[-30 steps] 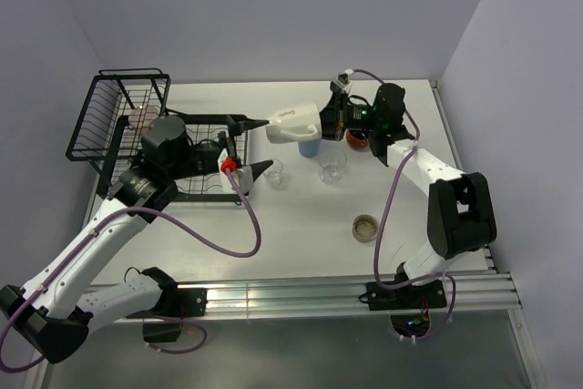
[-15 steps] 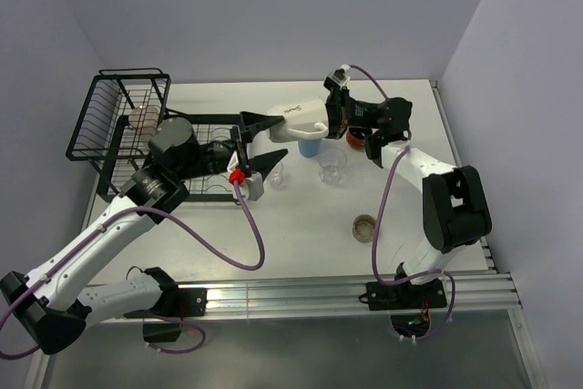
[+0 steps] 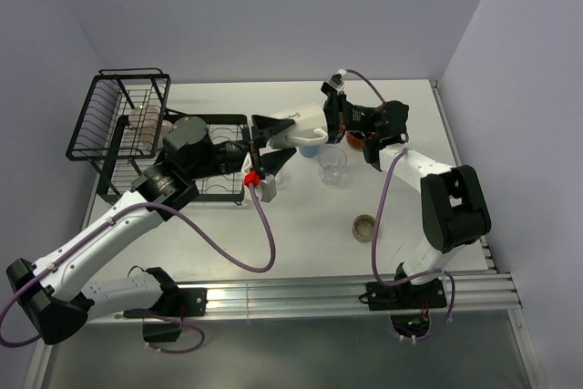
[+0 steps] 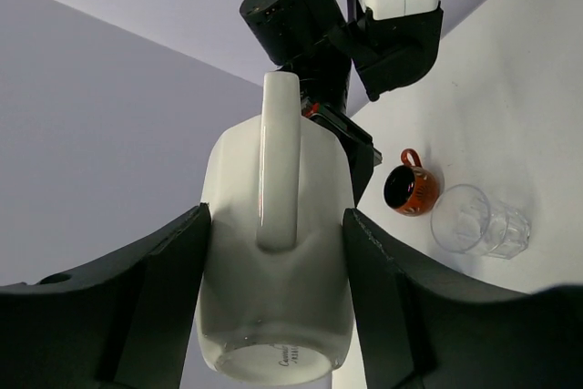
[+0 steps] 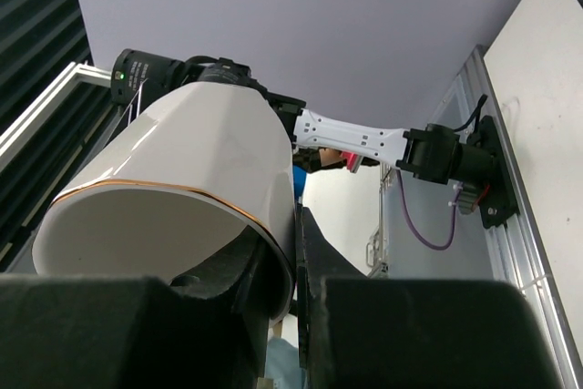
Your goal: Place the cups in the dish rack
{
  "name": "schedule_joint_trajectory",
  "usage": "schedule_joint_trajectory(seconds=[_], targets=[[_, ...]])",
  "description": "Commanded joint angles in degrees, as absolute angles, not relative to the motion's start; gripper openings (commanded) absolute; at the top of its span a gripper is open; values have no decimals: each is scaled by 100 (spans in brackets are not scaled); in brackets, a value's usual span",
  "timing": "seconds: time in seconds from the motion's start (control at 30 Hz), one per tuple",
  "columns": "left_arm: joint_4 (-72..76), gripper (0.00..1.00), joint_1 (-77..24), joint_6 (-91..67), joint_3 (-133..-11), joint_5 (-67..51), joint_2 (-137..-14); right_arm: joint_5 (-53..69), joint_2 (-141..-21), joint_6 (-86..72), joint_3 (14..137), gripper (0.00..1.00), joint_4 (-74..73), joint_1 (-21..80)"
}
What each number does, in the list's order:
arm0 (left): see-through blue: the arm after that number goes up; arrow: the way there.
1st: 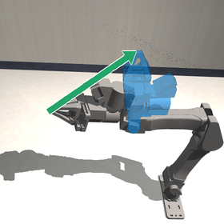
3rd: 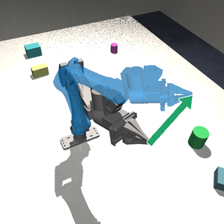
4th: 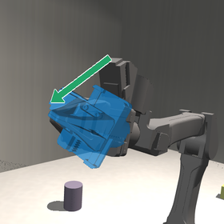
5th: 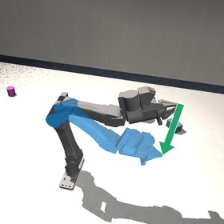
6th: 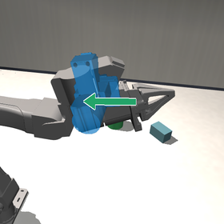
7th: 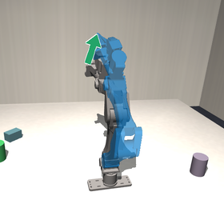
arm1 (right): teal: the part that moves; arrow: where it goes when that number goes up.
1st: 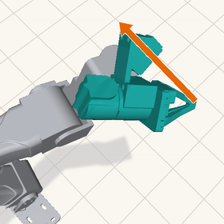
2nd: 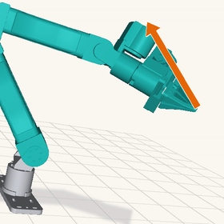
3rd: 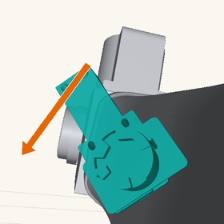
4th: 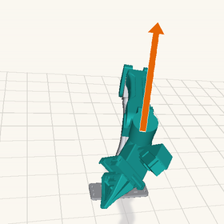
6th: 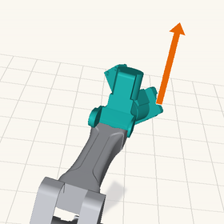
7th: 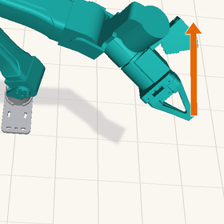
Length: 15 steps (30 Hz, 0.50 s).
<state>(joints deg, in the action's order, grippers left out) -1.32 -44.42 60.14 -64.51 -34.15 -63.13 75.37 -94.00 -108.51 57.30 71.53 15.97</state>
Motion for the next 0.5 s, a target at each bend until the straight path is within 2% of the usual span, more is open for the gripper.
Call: schedule_joint_trajectory(seconds=[0.0, 0.47], targets=[[-132, 61, -4535, 6064, -6723, -3278, -6583, 7189, -9229, -10784, 5792, 0, 7620, 1810], [-53, 56, -4693, 5934, -6776, -3234, -6934, 7111, -9150, -10609, 5625, 0, 7366, 1969]])
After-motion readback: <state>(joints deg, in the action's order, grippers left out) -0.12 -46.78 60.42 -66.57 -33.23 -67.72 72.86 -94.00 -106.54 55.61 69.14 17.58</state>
